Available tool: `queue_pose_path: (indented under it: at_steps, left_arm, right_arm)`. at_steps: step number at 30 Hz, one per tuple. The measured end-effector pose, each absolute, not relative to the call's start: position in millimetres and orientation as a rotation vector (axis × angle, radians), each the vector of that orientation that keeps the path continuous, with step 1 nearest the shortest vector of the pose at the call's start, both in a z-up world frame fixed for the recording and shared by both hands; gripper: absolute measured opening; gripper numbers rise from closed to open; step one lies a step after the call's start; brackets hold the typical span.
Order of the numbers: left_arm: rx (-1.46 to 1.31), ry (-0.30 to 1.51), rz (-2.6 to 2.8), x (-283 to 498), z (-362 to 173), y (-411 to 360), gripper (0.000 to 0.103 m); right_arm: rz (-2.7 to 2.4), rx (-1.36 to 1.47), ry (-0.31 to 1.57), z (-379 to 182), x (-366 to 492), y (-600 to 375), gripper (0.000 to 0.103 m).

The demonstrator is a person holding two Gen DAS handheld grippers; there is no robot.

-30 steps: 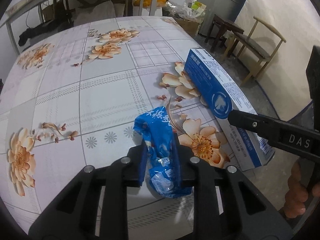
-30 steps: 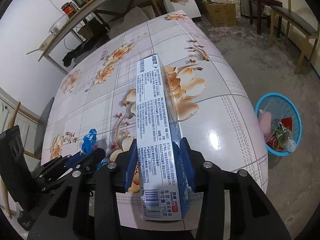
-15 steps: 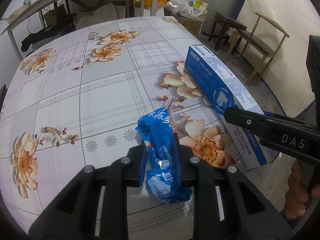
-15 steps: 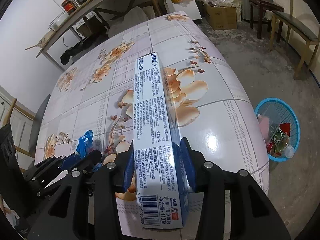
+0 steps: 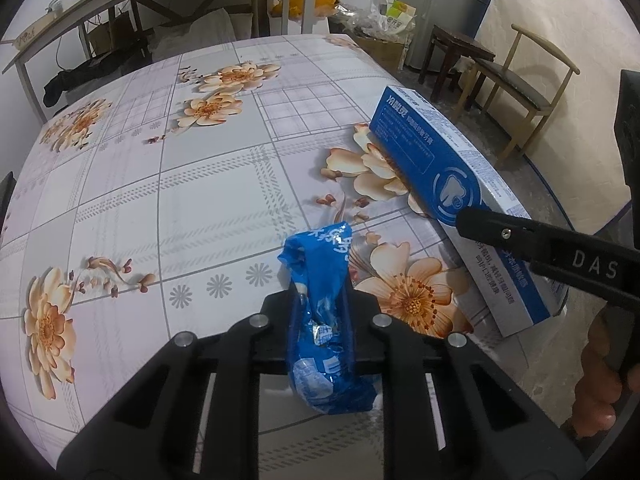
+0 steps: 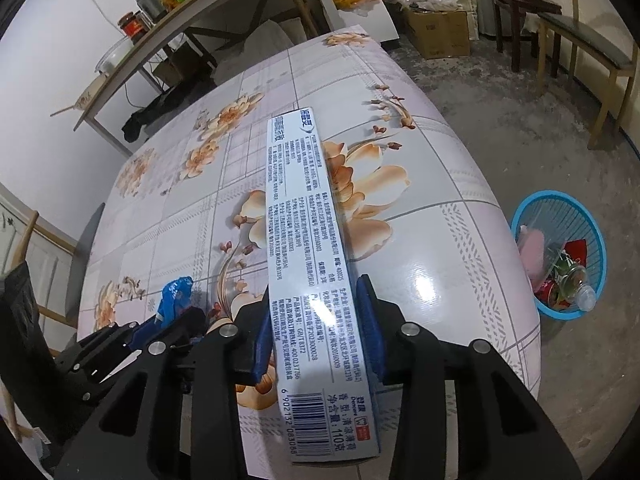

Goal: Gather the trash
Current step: 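Lift the toothpaste box with the right gripper while the left gripper lifts the wrapper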

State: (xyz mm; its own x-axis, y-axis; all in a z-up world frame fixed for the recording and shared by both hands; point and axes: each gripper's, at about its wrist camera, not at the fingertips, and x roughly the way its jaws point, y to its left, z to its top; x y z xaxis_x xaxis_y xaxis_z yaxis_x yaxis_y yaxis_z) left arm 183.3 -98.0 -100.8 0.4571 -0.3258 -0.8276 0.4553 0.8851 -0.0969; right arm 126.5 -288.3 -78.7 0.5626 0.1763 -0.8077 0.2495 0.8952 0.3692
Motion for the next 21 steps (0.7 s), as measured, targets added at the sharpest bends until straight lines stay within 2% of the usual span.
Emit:
queue_pose_path:
  at_steps: [21]
  left_arm:
    - [0.143,0.943,-0.463,170,-85,-93,0.013]
  right_arm:
    - [-0.038,0.496,0.953,-68,118,-290,0.036]
